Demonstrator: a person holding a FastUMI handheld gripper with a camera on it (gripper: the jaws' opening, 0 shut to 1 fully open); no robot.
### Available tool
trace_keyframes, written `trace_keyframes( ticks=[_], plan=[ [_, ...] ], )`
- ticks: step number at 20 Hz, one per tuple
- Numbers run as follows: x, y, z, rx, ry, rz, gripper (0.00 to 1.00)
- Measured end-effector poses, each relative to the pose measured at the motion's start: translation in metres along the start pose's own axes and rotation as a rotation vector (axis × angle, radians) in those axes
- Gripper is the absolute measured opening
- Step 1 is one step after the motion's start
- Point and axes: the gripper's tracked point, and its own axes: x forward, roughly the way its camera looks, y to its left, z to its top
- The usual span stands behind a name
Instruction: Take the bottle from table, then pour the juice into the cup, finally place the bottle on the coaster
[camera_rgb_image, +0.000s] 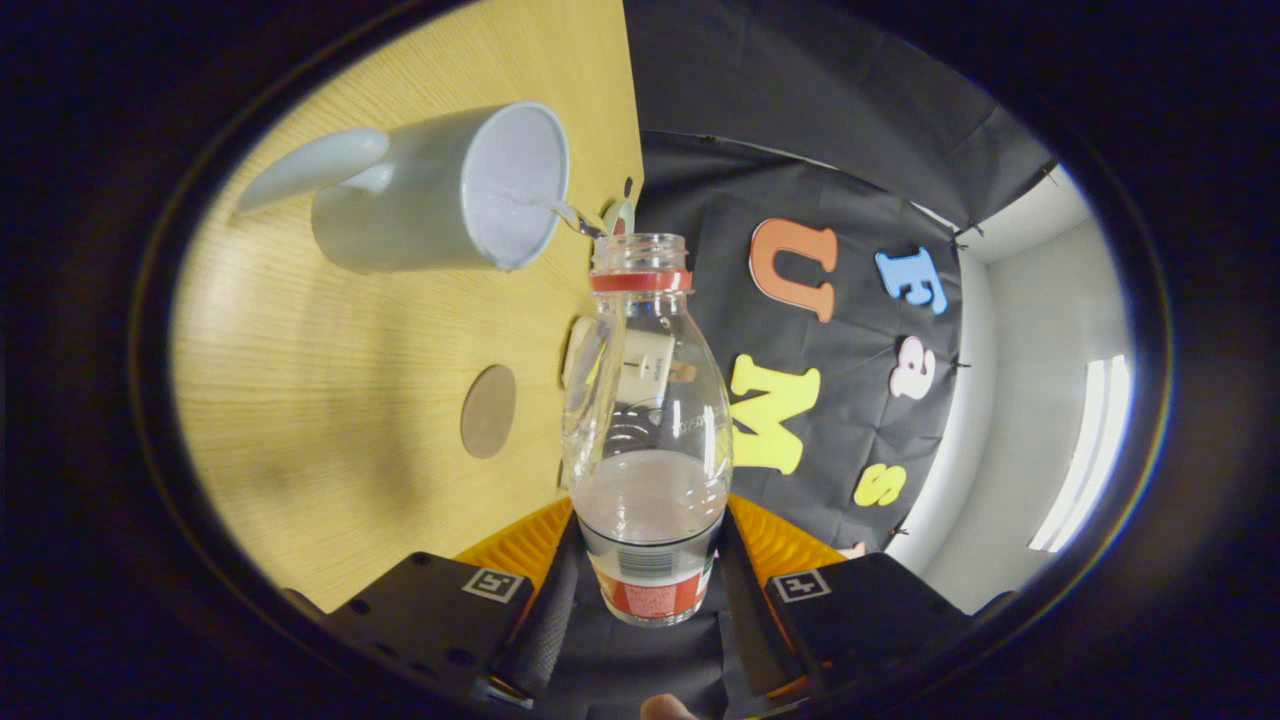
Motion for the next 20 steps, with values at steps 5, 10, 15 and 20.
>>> trace_keyframes(
  ticks=[5, 10, 15, 20],
  plan=[
    [-0.002, -0.008, -0.004, -0.037, -0.002, -0.014, 0.75],
    [0.000, -0.016, -0.008, -0.054, 0.001, -0.027, 0.76],
    [-0.002, -0.022, -0.006, -0.070, -0.006, -0.041, 0.75],
    [-0.002, -0.029, -0.005, -0.085, -0.007, -0.050, 0.75]
  ],
)
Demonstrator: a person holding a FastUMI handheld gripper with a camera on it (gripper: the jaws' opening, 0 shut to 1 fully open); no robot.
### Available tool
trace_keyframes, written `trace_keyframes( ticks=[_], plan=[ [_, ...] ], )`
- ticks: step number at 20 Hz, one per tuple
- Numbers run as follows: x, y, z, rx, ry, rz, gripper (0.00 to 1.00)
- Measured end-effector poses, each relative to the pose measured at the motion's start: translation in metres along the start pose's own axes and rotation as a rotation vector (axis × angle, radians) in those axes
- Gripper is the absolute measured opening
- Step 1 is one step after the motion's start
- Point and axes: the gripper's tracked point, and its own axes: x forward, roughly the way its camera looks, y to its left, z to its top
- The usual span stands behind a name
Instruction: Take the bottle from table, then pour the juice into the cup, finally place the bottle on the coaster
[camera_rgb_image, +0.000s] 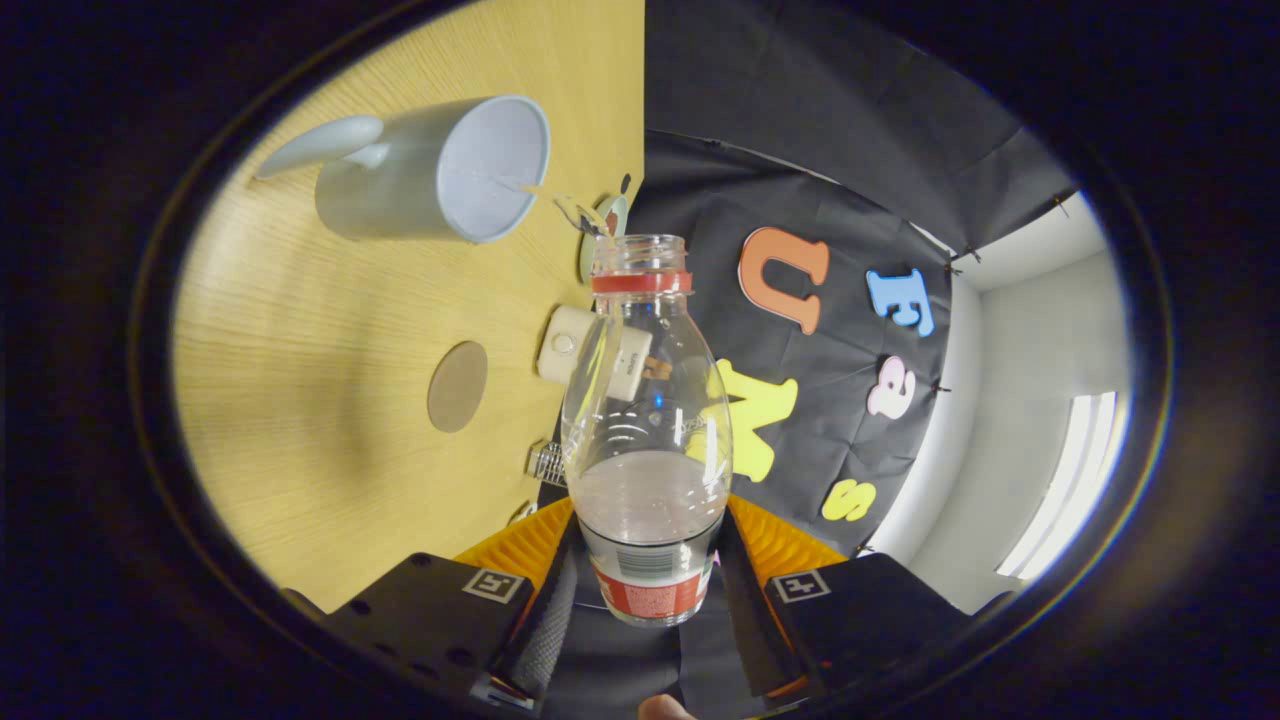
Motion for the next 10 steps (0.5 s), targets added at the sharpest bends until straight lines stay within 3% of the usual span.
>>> trace_keyframes(
  ticks=[10],
  plan=[
    [0.001, -0.014, 0.004, -0.034, -0.006, -0.025, 0.75]
  ],
)
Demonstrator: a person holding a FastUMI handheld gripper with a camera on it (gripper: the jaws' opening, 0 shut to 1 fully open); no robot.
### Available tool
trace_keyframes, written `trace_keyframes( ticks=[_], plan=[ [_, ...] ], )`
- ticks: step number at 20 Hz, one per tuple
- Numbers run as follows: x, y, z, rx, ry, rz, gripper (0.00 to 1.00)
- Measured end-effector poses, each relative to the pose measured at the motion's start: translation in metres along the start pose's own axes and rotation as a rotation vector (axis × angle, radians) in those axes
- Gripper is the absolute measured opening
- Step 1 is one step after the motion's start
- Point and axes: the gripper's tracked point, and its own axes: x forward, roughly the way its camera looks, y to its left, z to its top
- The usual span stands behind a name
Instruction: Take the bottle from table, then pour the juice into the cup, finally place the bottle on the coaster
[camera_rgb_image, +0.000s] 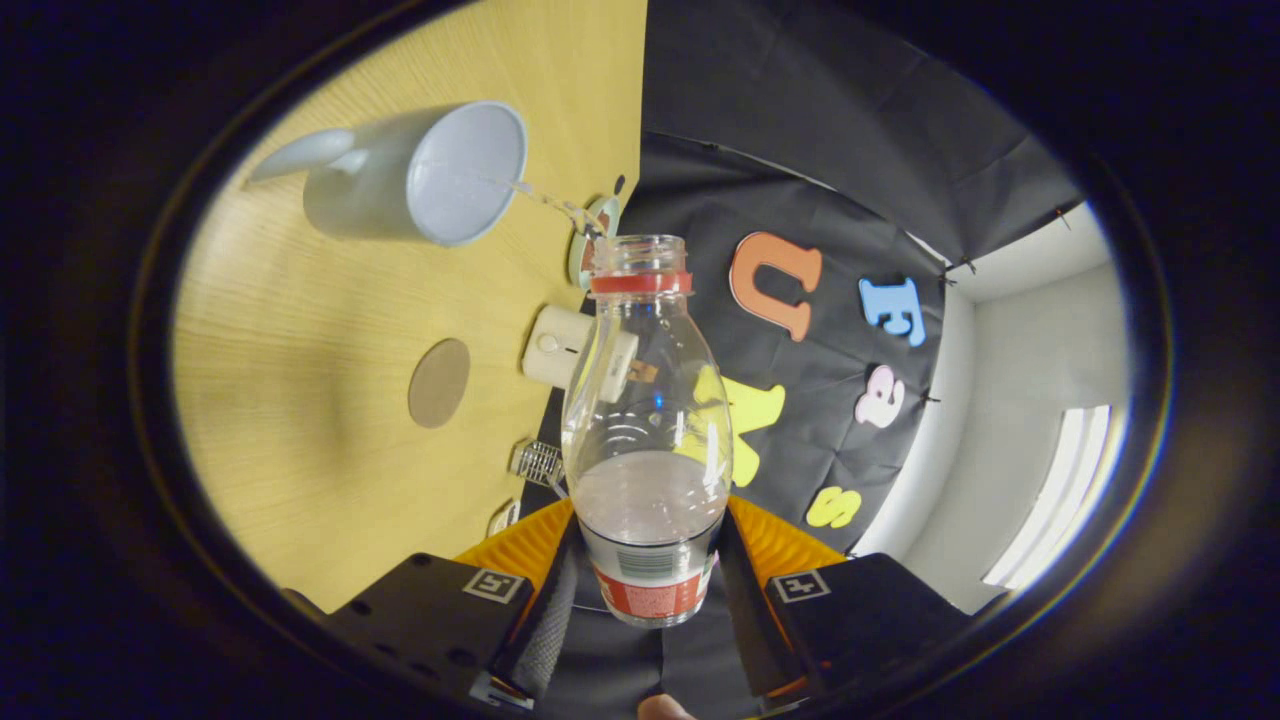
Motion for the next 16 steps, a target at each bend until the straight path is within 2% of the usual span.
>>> trace_keyframes(
  ticks=[16],
  plan=[
    [0.004, -0.014, 0.006, -0.079, -0.012, -0.019, 0.75]
  ],
)
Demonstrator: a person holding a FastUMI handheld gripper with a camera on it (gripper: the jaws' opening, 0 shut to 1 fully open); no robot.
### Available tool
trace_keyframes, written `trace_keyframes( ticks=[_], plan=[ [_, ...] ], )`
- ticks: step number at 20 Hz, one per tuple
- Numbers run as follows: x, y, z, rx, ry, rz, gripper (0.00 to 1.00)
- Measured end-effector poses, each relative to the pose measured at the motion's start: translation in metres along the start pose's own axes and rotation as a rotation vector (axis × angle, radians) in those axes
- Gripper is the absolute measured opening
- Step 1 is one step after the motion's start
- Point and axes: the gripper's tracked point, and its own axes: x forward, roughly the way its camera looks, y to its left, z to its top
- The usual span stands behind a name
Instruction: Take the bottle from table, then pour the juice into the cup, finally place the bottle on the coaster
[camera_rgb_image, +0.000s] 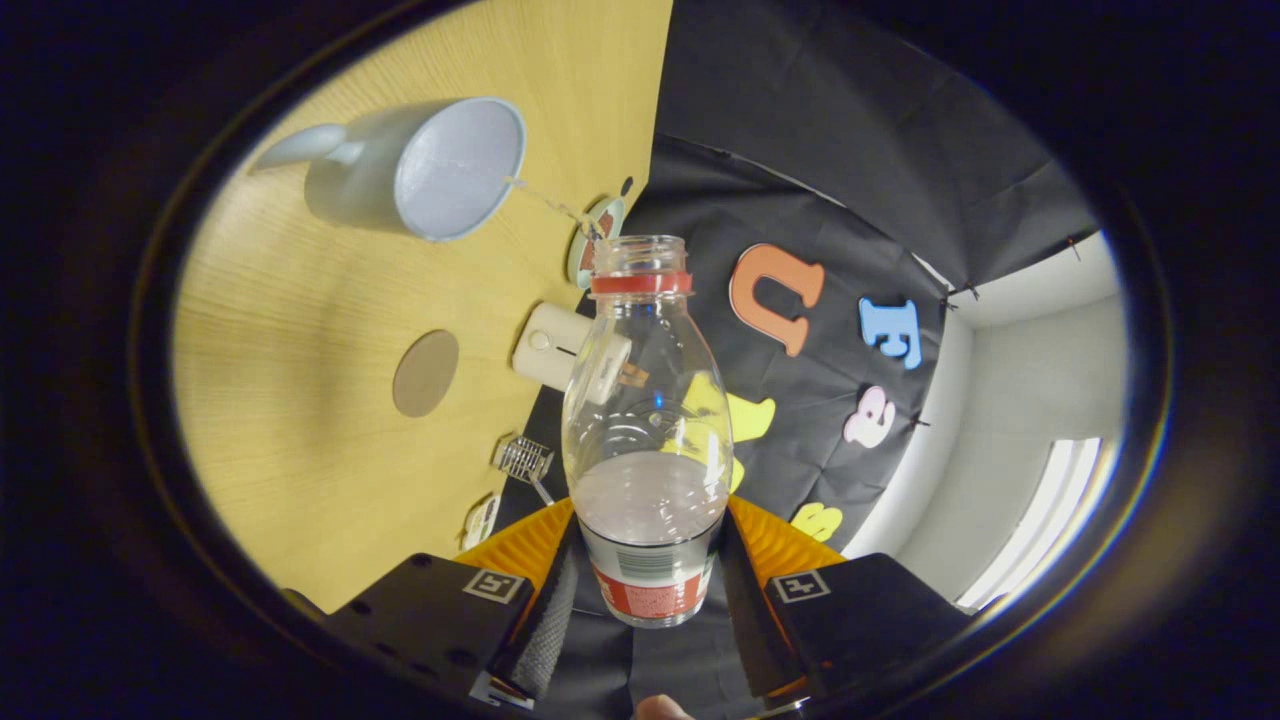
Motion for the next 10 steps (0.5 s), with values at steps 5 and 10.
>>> trace_keyframes(
  ticks=[5, 10],
  plan=[
    [0.0009, -0.0060, 0.0006, -0.021, -0.002, -0.011, 0.75],
    [0.0020, -0.0089, 0.0015, -0.035, -0.008, -0.019, 0.75]
  ],
)
